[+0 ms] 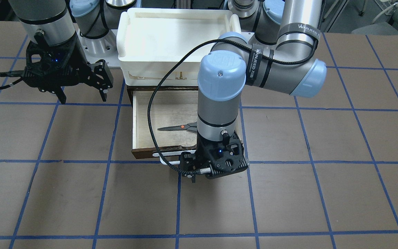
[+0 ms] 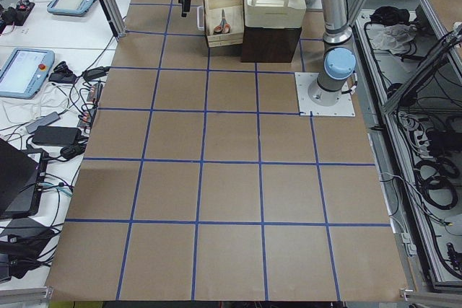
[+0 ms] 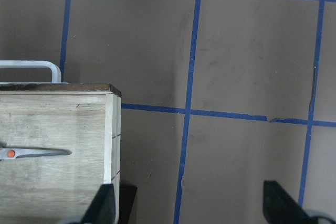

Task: Put scissors in drawer and close it
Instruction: 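Reach the left gripper across to the drawer front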

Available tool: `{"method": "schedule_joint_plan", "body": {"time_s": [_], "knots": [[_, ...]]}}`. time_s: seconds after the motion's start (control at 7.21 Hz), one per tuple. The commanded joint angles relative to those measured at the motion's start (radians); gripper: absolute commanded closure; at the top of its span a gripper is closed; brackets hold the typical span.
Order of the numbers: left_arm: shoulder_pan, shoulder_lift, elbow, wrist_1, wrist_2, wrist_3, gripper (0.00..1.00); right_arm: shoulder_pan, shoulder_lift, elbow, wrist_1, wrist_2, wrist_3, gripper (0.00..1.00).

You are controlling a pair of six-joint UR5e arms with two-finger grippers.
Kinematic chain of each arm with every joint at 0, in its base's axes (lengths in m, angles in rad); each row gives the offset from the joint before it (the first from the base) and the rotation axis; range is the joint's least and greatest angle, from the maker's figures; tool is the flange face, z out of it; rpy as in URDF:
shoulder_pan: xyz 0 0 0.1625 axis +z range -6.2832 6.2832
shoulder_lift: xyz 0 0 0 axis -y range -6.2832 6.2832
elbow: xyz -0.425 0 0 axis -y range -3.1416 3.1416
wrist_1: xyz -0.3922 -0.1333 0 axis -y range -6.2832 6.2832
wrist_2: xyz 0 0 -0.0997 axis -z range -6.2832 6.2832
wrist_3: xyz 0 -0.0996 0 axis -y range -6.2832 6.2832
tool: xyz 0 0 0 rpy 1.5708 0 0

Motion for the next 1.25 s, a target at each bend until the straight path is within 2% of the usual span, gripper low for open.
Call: {"method": "schedule_joint_plan", "body": {"time_s": [0.0,0.83,1.11], "knots": [[-0.02,-0.104,0.027,0.071,0.0,0.052,0.0,0.0,0.0,0.0,-0.004,0.0,-0.004,0.0],[-0.049,-0.17,0.027,-0.029,-0.015,0.111,0.0,-0.001,0.0,0.0,-0.004,-0.002,-0.012,0.0],[-0.087,-0.147,0.03,-0.163,-0.026,0.094,0.0,-0.003,0.0,0.0,-0.007,-0.002,-0.012,0.0]]}}
